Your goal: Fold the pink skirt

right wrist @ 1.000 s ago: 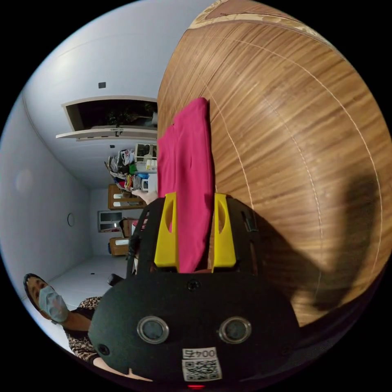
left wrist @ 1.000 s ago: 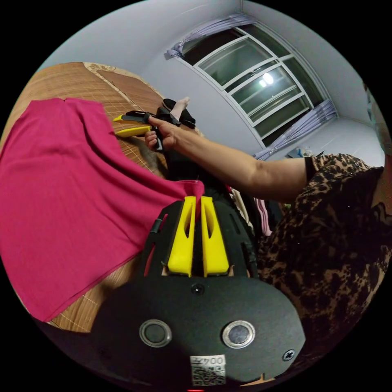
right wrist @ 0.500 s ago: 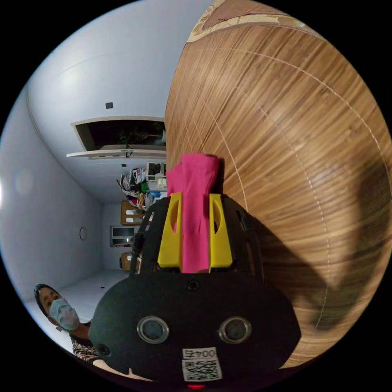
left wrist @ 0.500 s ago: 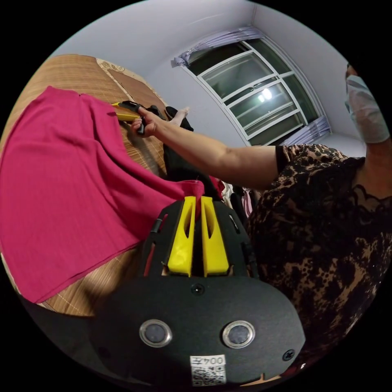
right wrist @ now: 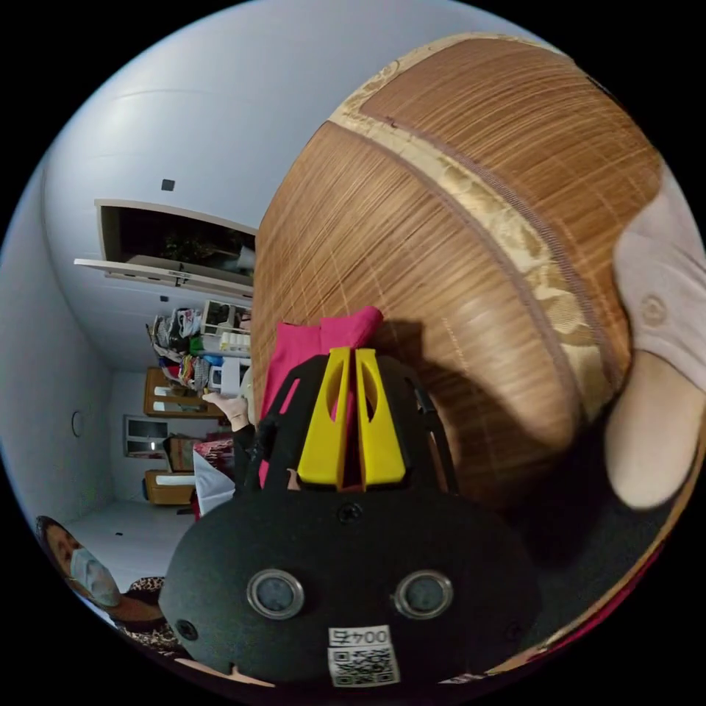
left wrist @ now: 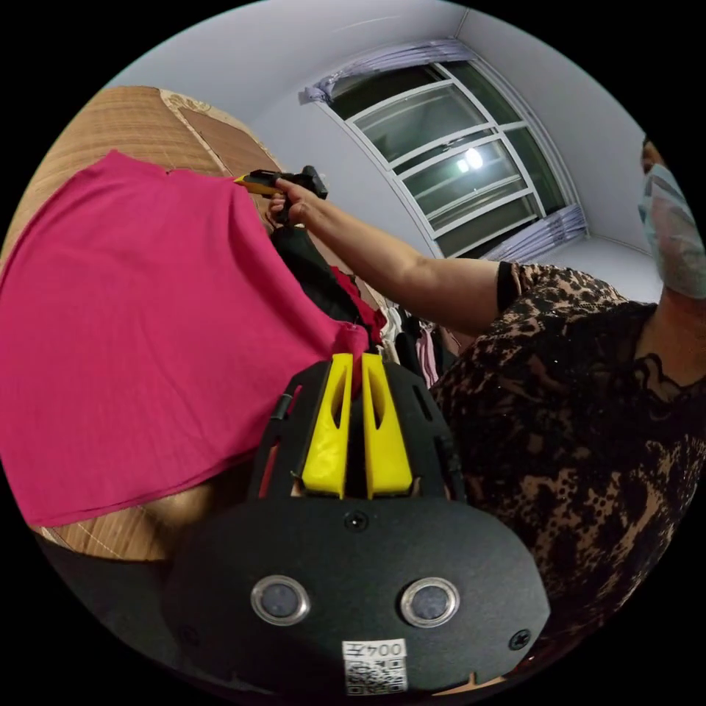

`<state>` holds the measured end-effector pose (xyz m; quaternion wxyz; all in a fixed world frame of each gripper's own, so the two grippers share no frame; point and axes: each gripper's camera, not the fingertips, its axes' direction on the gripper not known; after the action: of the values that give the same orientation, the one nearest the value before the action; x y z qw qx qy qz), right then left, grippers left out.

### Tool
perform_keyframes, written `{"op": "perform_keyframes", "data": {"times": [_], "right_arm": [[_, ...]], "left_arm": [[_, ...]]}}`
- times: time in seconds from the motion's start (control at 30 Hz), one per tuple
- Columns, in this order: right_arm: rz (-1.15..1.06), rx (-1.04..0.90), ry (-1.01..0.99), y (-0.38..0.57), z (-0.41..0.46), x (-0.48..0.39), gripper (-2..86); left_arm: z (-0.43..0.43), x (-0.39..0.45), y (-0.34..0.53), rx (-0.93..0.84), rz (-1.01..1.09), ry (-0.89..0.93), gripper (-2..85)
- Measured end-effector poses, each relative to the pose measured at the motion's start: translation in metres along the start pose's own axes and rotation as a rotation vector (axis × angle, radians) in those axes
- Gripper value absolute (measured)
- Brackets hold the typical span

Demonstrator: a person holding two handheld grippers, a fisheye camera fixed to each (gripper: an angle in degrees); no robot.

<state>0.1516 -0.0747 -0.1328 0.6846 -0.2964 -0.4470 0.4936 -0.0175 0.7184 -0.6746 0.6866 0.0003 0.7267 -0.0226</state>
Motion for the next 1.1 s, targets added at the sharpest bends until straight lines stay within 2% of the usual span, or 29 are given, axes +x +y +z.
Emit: {"op": "perform_keyframes", "data": {"times": [0.13,0.27,0.73,1.1], "right_arm": [[0.021,-0.001,0.049,0.020,-0.031,0.004,-0.3],[0.044,0.033,0.008,0.044,-0.049,0.006,-0.3],[-0.015,0.079,0.011,0.058,-0.011,-0.075,-0.3],[-0.077,0.032,0.058,0.023,0.073,-0.151,-0.3]], "left_arm": [[-0.015,-0.003,0.001,-0.021,-0.072,0.084,2.2],[-0.037,-0.013,0.014,0.005,-0.170,0.154,2.2],[-0.141,-0.042,0.071,0.191,-0.331,0.077,2.2],[-0.240,-0.068,0.105,0.377,-0.396,-0.027,2.3]]}}
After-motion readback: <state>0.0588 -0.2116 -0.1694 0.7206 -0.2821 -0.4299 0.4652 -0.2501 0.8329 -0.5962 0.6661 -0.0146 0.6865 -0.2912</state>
